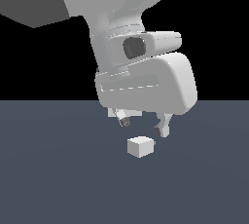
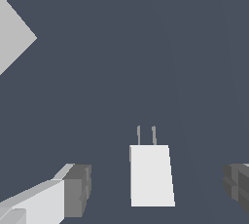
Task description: Plug the charger into the wall socket.
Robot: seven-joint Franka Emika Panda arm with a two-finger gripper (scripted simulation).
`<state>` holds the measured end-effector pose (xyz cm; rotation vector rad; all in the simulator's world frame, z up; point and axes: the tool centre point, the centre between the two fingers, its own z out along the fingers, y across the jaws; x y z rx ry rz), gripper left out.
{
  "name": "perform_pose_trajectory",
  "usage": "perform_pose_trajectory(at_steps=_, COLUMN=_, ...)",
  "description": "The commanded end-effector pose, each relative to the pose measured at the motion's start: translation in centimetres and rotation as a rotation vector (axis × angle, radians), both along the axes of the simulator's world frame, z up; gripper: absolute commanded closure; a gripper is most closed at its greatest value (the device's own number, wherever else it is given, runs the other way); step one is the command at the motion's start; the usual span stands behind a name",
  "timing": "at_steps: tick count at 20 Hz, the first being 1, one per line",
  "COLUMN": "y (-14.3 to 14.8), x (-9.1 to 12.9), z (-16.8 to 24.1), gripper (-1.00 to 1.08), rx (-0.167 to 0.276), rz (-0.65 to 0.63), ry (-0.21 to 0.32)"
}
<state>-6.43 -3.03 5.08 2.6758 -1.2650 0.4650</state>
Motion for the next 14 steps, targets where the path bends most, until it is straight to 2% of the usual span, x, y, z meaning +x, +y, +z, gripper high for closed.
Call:
perform_pose_trajectory(at_steps=1, y=0.0, x=-0.1, z=-1.0, gripper=-0.92, rx=0.000, rz=0.000, ry=0.001)
perform_pose_trajectory(at_steps=12, y=0.0, x=-0.1, z=-3.9, gripper=-0.92, rx=0.001, rz=-0.001, ry=0.001)
perform_pose_trajectory(at_steps=13, y=0.0, x=-0.1, z=-3.9, gripper=1.08, rx=0.001, rz=-0.001, ry=0.001)
perform_pose_trajectory(at_steps=14, y=0.0, x=-0.1, z=-3.9, gripper=1.08, rx=0.001, rz=-0.001, ry=0.001)
